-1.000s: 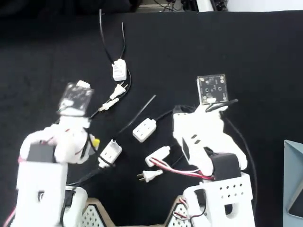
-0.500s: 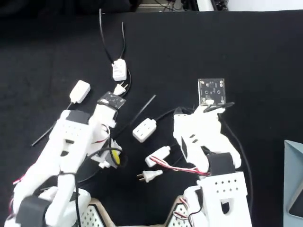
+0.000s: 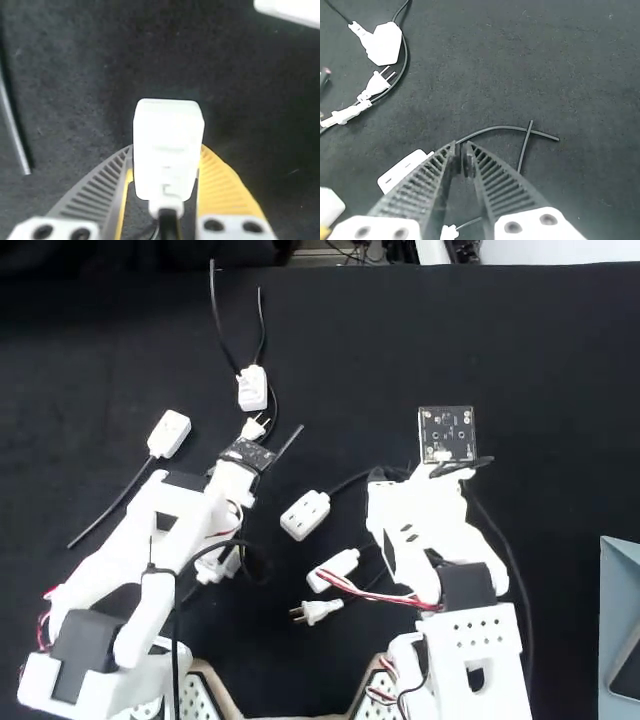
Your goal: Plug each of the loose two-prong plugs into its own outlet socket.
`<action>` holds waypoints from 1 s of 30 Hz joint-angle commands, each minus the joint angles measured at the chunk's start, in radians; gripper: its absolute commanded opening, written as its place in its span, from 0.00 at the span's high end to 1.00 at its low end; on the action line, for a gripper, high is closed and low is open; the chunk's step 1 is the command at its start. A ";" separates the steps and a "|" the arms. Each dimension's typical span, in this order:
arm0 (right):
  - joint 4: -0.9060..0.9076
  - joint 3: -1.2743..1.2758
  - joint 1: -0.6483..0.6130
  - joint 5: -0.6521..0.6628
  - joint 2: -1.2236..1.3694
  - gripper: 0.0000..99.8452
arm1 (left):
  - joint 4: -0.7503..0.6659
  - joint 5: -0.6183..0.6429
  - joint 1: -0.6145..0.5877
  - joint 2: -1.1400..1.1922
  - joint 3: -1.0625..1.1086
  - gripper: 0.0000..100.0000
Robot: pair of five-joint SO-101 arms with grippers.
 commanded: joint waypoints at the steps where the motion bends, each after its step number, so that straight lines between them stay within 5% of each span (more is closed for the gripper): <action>1: -0.020 -0.004 0.012 -0.005 -0.016 0.99 | 0.048 -0.006 -0.079 -0.106 -0.130 0.97; 11: -0.020 -0.004 0.011 -0.006 -0.016 0.99 | 0.077 0.000 -0.216 -0.114 -0.524 0.97; 19: -0.018 -0.002 0.009 -0.008 -0.016 0.99 | -0.058 0.002 -0.219 0.199 -0.768 0.97; 30: -0.018 -0.002 0.009 -0.005 -0.016 0.99 | -0.058 0.002 -0.216 0.618 -1.119 0.97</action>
